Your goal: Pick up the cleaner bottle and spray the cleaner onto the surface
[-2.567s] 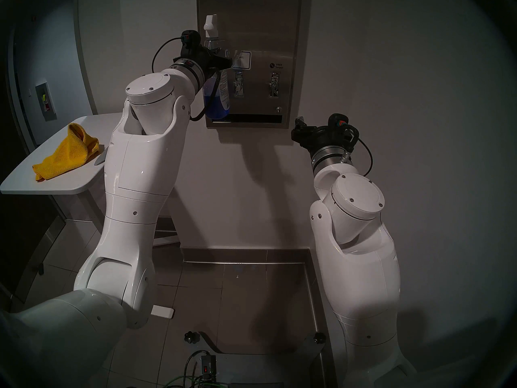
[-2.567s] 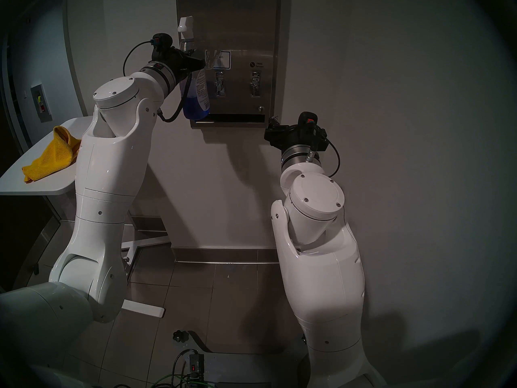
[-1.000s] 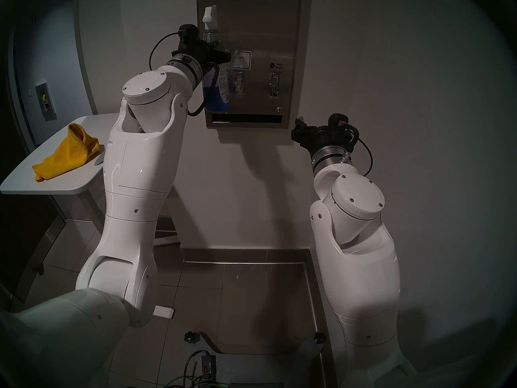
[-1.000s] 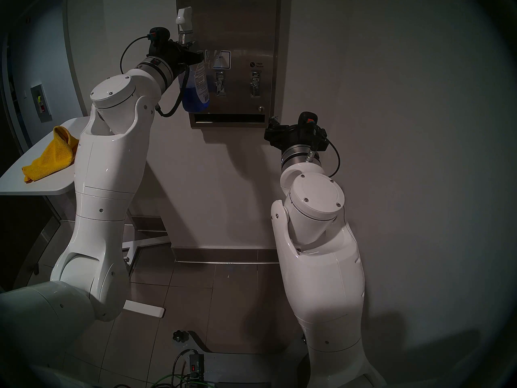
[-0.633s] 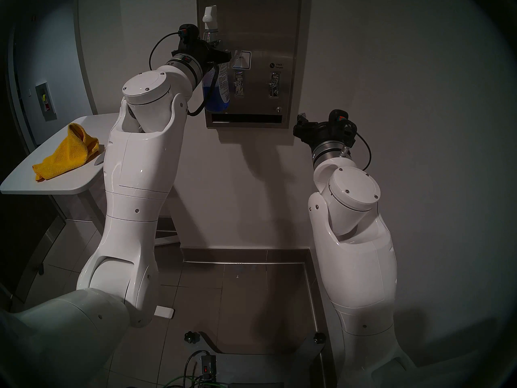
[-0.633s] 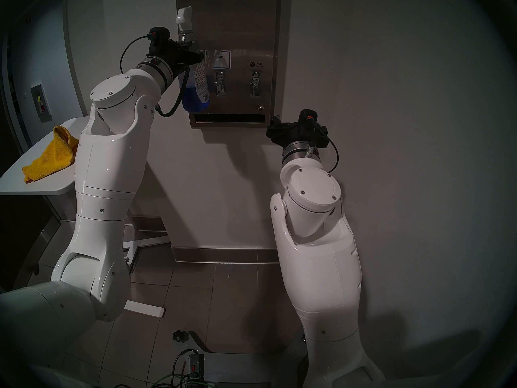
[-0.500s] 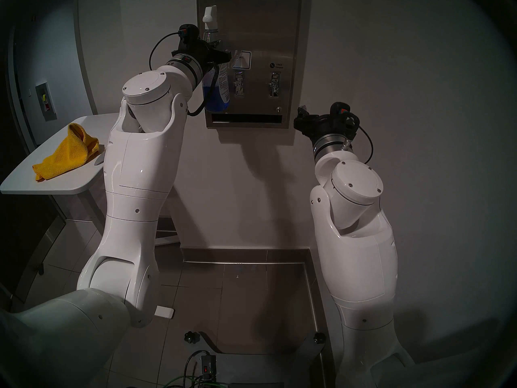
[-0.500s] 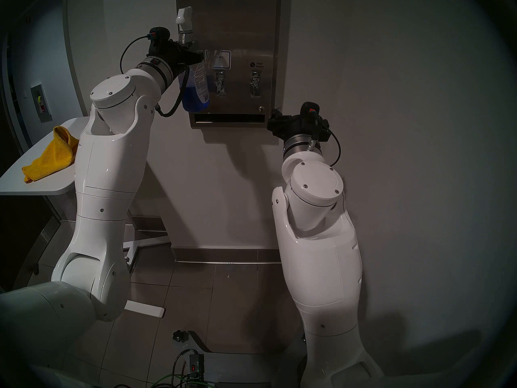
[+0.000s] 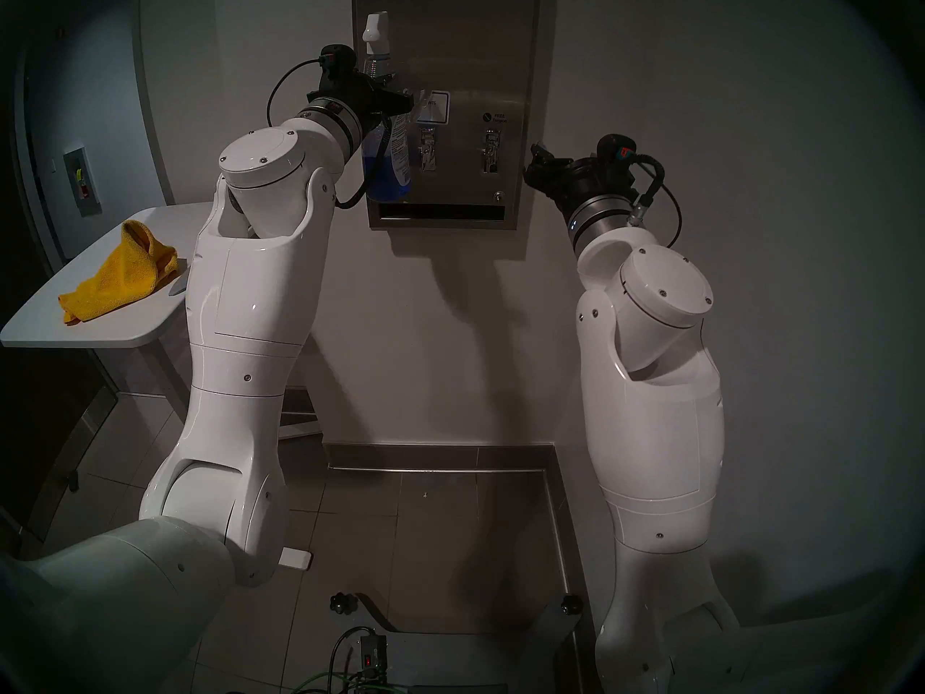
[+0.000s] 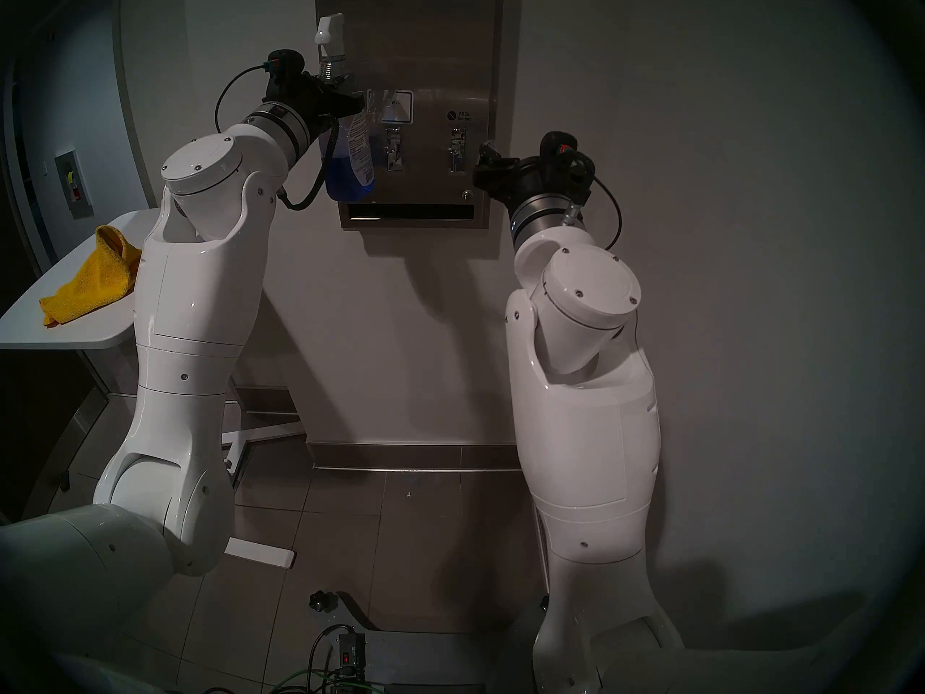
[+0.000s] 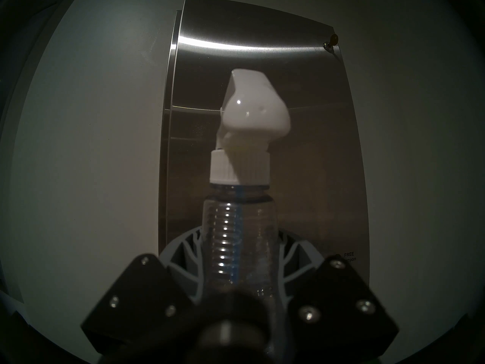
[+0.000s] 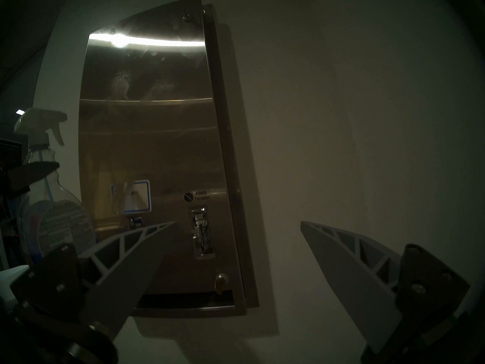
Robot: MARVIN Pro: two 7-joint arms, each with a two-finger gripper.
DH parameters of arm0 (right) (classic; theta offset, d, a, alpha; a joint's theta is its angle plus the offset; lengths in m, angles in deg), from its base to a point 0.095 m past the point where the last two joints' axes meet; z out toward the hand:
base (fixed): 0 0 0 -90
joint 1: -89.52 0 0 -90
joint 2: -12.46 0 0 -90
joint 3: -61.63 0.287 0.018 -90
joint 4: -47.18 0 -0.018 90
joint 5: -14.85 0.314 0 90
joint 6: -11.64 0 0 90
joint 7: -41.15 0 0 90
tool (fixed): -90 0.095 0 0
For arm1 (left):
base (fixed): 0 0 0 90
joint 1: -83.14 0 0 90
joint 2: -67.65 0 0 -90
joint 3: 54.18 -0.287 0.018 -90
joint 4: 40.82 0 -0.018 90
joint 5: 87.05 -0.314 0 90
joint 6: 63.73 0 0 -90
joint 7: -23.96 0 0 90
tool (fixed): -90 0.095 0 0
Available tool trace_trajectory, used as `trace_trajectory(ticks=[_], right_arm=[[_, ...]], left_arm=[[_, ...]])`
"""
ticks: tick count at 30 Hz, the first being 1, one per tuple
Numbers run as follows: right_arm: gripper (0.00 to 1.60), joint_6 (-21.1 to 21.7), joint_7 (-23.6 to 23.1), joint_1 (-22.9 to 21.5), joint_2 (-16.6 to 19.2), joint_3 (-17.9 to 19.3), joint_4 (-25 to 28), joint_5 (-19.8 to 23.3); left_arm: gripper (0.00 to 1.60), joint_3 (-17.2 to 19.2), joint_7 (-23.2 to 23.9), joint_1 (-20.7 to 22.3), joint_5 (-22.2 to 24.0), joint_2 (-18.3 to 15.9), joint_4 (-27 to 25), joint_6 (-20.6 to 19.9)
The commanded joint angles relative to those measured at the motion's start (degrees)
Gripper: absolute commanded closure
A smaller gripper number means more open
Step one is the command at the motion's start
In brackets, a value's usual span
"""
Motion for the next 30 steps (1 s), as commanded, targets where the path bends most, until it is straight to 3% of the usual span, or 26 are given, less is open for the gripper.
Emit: trace_trajectory(ticks=[1,17,30], right_arm=[[0.0,-0.42,-2.09,-6.43,-0.56,1.52,-0.19,-0.24],[0.0,0.02,-5.92,-13.78,-0.68,3.42,-6.59,-0.92],[0.0,3.3,-16.46,-19.33,1.21,3.29,-9.49,2.66]], left_arm=[[1.6,0.66,0.01,3.48,0.07,0.33,-2.51,1.32],[1.6,1.19,0.65,3.64,-0.63,0.96,-2.62,1.25],[1.6,1.47,1.13,3.31,-1.08,1.27,-2.53,0.78]])
